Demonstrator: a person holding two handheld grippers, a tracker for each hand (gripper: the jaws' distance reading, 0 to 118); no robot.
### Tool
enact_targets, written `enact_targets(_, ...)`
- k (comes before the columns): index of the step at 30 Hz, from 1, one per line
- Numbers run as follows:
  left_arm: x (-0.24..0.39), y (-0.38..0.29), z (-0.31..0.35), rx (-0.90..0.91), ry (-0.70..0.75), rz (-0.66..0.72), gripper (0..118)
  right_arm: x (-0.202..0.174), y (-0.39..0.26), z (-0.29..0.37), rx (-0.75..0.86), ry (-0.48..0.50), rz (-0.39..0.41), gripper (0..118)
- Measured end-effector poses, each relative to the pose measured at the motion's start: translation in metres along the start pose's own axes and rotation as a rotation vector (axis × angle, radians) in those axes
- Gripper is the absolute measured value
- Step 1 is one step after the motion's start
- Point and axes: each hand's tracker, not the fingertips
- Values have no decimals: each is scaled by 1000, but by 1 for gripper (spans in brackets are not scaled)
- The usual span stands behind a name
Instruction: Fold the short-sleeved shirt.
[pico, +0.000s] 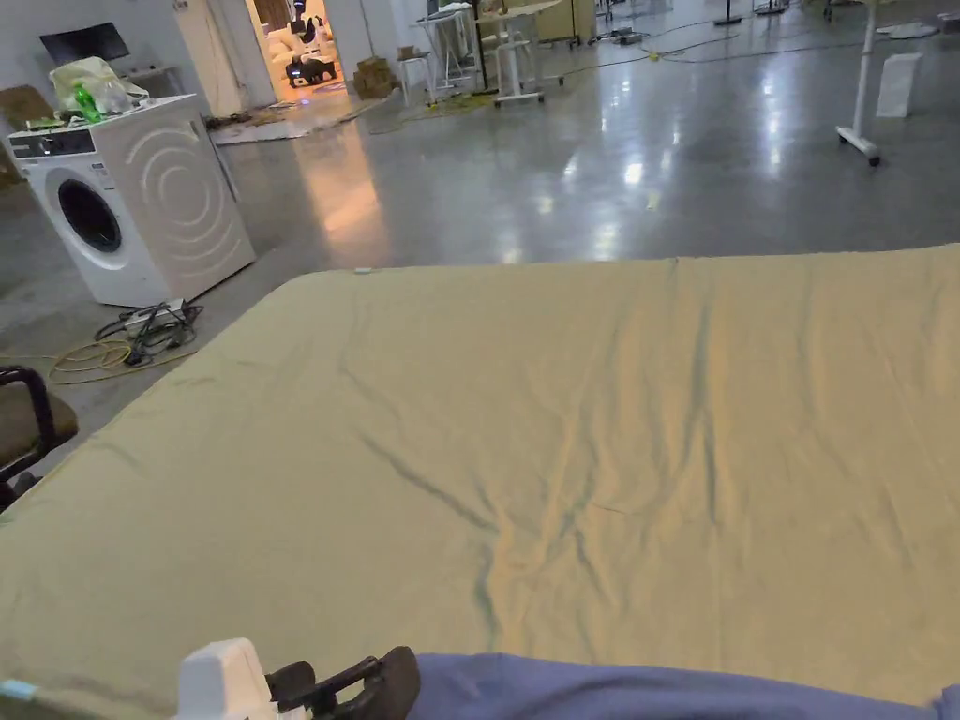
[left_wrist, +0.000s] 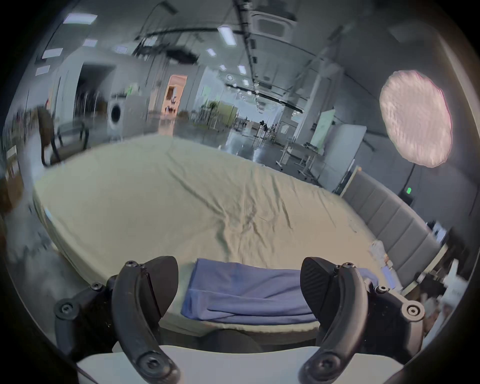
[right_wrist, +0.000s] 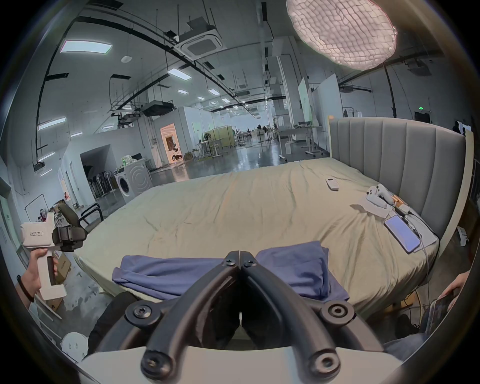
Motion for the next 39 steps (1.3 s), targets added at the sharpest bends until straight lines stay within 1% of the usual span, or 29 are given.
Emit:
enact_targets(5,-61,-14,-57,-157,-108,268,97,4,-4,0,-35,3,-44,0)
enact_targets(7,-80,-19,-74,-191,-98,309,97,5,-3,3,-36,4,-46,0)
enact_targets(8,-79,-26,-80,-215,-93,309,97,5,-3,4,-33,0,-41,0)
enact_targets(11,-96,-30,-102,-259,-140,333,97,6,-4,4,-43,-21,-38,0)
enact_targets(13,-101,-38,-117,-283,-217,406,97,7,-6,2,-54,-27,-46,0)
enact_targets(15,-112,-42,-133,-302,-253,510,96,8,-6,1,-68,-27,-48,0)
enact_targets(16,-81,-43,-123,-301,-257,550,91,8,-7,1,-71,-29,-46,0)
enact_targets(17,-68,-48,-123,-309,-256,576,81,8,-7,0,-72,-30,-44,0)
enact_targets(18,-64,-54,-127,-315,-255,567,63,8,-7,1,-71,-27,-42,0)
enact_targets(21,-48,-65,-134,-350,-213,528,16,6,-7,0,-72,-24,-34,0)
enact_targets(23,-43,-71,-134,-338,-228,563,14,5,-7,-2,-81,-28,-19,0)
enact_targets(24,-58,-70,-138,-316,-256,614,9,4,-7,-2,-85,-31,-10,0)
enact_targets(25,-66,-69,-139,-308,-281,649,9,4,-7,-2,-86,-34,-2,0)
enact_targets(26,-62,-69,-136,-302,-300,648,8,4,-8,-2,-89,-35,3,0)
enact_targets(27,-58,-66,-133,-293,-275,610,6,4,-8,-2,-92,-35,4,0)
enact_targets(28,-72,-63,-137,-289,-259,600,6,4,-8,-2,-95,-36,2,0)
enact_targets(30,-80,-56,-133,-261,-249,625,4,4,-10,-2,-100,-36,-5,0)
enact_targets(32,-85,-43,-125,-233,-214,629,4,3,-11,-3,-105,-33,-8,0)
enact_targets(34,-93,-29,-118,-215,-213,620,4,2,-13,-4,-109,-29,-3,0)
enact_targets(39,-99,-1,-106,-172,-172,549,4,1,-15,-5,-110,-14,-4,0)
